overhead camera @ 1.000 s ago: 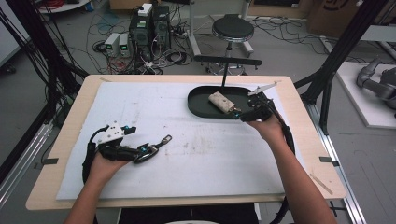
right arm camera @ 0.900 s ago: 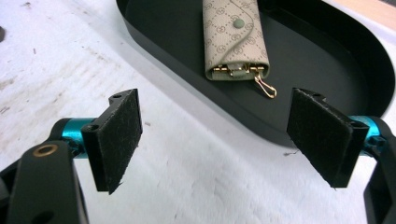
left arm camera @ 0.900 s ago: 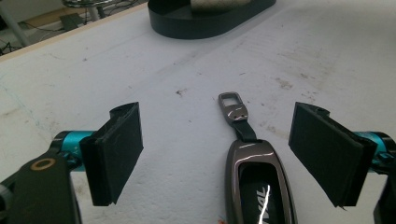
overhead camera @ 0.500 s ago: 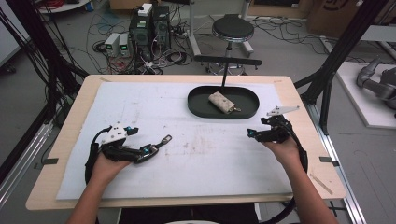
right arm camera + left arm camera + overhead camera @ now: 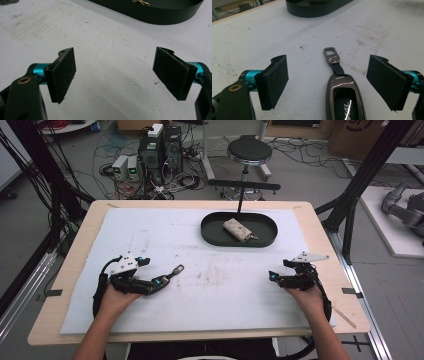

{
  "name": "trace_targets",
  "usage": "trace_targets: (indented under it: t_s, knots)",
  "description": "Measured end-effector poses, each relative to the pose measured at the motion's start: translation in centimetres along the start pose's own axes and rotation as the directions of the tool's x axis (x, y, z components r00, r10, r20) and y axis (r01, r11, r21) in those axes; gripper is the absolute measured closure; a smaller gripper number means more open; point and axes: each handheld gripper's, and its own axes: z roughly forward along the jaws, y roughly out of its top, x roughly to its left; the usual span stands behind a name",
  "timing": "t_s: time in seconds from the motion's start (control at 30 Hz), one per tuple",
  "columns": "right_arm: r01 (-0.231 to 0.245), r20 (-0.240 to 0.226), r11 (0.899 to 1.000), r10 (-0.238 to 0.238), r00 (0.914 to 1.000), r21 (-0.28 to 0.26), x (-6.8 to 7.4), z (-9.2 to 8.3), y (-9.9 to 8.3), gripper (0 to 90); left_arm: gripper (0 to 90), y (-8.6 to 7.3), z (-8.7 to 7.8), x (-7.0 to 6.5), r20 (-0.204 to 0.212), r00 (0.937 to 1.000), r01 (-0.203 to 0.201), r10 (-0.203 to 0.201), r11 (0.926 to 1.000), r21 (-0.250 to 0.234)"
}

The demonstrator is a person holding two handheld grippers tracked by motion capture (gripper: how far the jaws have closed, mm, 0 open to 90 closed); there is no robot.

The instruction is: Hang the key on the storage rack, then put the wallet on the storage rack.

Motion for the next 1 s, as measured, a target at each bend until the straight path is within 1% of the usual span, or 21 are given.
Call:
trace_targets:
  t_s: [0.1,0.2,0.23,0.27,0.33,0.4,0.53,0.73,0.83,0.93,1.0]
  knots:
    - [-0.014,-0.004,1.0,0.014,0.9999,0.008,0.0,0.3,-0.2,19.0,17.6,0.0,-0.1,0.0,0.003,1.0,0.001,-0.001,1.0,-0.005]
    - [-0.019,0.003,1.0,0.019,0.9998,-0.006,-0.1,0.3,-0.1,19.0,17.6,0.0,-0.3,-0.1,0.008,0.9999,0.01,-0.01,0.9998,-0.018]
    - [-0.019,0.015,1.0,0.019,0.9997,-0.021,-0.1,0.2,0.0,19.0,17.5,0.0,-0.3,-0.1,0.009,0.9999,0.01,-0.01,0.9998,-0.018]
    - [-0.024,0.018,0.999,0.025,0.9995,-0.025,-0.1,0.2,0.0,19.0,17.6,-0.1,-0.2,-0.1,0.014,0.9999,0.009,-0.009,0.9999,-0.013]
    - [-0.018,0.024,0.999,0.018,0.9996,-0.028,-0.2,0.2,0.0,19.0,17.6,-0.1,-0.2,-0.1,0.013,0.9998,0.013,-0.013,0.9998,-0.016]
    - [-0.023,0.033,0.999,0.024,0.9992,-0.021,-0.3,0.3,0.0,19.0,17.6,-0.1,-0.1,0.0,0.011,0.9999,0.014,-0.013,0.9998,-0.015]
    - [-0.023,0.035,0.999,0.024,0.9991,-0.022,-0.3,0.2,0.0,19.0,17.5,-0.1,-0.2,0.0,0.004,0.9999,0.011,-0.011,0.9998,-0.014]
    - [-0.021,0.034,0.999,0.022,0.9992,-0.025,-0.5,0.2,0.0,19.0,17.5,-0.1,0.0,0.0,0.005,0.9999,0.016,-0.016,0.9998,-0.007]
    - [-0.03,0.034,0.999,0.031,0.9989,-0.025,-0.4,0.1,0.0,19.0,17.5,-0.1,0.1,-0.1,0.007,0.9998,0.018,-0.018,0.9998,-0.003]
    - [-0.022,0.04,0.999,0.023,0.9989,-0.029,-0.4,0.1,0.0,19.0,17.5,-0.1,0.3,0.0,0.01,0.9998,0.016,-0.016,0.9998,0.012]
    - [-0.019,0.043,0.999,0.02,0.9989,-0.027,-0.4,0.1,0.0,19.0,17.5,0.0,0.7,0.0,0.007,0.9996,0.026,-0.026,0.9994,0.021]
